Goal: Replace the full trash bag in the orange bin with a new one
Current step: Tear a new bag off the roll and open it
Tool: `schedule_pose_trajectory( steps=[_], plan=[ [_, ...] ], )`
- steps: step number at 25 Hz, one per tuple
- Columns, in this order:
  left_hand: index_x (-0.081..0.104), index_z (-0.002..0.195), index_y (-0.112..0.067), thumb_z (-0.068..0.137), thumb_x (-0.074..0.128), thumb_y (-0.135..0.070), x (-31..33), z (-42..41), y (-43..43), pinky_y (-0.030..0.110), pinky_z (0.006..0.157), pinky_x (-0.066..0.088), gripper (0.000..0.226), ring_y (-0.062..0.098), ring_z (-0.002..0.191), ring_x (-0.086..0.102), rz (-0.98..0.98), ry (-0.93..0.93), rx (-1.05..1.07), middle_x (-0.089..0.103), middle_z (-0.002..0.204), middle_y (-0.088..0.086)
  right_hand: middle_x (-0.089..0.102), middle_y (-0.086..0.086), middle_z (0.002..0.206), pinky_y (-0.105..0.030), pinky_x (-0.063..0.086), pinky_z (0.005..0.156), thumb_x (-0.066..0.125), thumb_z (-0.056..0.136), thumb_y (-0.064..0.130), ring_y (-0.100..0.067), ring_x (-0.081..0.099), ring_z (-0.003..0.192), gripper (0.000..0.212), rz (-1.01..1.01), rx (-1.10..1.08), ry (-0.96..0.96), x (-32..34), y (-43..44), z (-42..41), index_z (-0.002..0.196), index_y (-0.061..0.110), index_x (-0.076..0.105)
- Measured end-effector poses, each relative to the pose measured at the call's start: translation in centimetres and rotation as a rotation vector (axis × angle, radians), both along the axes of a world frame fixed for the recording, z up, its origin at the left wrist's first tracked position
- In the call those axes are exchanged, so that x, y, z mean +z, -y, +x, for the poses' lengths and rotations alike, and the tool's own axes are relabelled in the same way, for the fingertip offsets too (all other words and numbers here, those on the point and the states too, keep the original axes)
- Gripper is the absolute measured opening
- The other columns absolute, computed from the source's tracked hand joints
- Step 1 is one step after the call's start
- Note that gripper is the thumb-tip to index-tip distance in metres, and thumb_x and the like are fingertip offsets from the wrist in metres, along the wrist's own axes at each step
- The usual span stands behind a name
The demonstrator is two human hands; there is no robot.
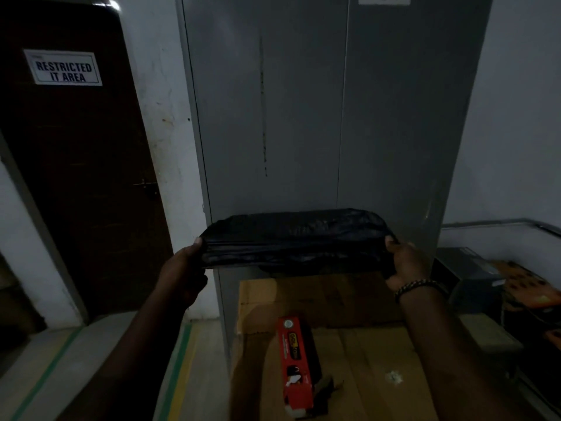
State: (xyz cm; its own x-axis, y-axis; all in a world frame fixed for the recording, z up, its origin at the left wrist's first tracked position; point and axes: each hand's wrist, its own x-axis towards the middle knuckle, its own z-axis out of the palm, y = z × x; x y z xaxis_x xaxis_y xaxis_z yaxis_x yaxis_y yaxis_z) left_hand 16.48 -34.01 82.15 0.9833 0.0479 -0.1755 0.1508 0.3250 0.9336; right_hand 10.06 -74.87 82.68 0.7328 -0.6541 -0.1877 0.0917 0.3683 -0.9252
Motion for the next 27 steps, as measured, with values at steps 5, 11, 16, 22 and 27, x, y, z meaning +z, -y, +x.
schedule_pose_trajectory(
  steps=[5,11,16,22,27],
  plan=[
    [0.062,0.116,-0.015,0.094,0.061,-0.045,-0.7,0.3,-0.9,0.03,0.07,0.05,0.037,0.019,0.09,0.062,-0.156,0.017,0.084,0.064,0.11,0.009,0.067,-0.011,0.117,-0.056,0.055,0.091,0.065,0.088,0.021,-0.034,0.064,0.105,0.026,0.015,-0.133,0.074,-0.5,-0.5,0.7,0.113,0.016,0.072],
    [0.059,0.124,-0.014,0.093,0.061,-0.05,-1.0,1.0,-2.0,0.047,0.089,0.056,0.048,0.034,0.113,0.064,-0.301,0.03,0.004,0.067,0.122,0.013,0.067,-0.007,0.114,-0.051,0.053,0.097,0.066,0.089,0.016,-0.029,0.063,0.108,0.019,0.004,-0.177,0.086,-0.1,-2.6,0.1,0.106,0.019,0.073],
    [0.056,0.132,-0.009,0.099,0.054,-0.041,-1.3,1.1,-2.8,0.039,0.084,0.056,0.046,0.037,0.118,0.06,-0.155,0.163,-0.21,0.06,0.13,0.021,0.067,-0.007,0.116,-0.048,0.055,0.095,0.063,0.094,0.012,-0.029,0.063,0.109,0.015,0.024,-0.228,0.133,-0.6,-4.9,-0.1,0.104,0.022,0.069],
    [0.05,0.138,-0.017,0.092,0.055,0.008,-1.3,1.1,-4.1,0.027,0.07,0.057,0.053,0.023,0.101,0.066,-0.212,0.26,-0.25,0.063,0.12,0.01,0.07,-0.008,0.114,-0.05,0.054,0.097,0.058,0.095,0.008,-0.033,0.064,0.113,0.022,-0.013,-0.121,0.088,-1.5,-6.5,-1.1,0.094,0.022,0.075],
    [0.064,0.116,-0.021,0.103,0.052,-0.022,-1.7,1.4,-6.4,0.024,0.059,0.044,0.018,0.012,0.066,0.051,-0.328,0.156,-0.111,0.057,0.085,0.003,0.071,-0.005,0.113,-0.027,0.055,0.057,0.066,0.091,0.006,-0.023,0.068,0.097,0.031,0.041,-0.013,0.18,-0.6,-9.5,-4.0,0.12,0.016,0.068]
  ],
)
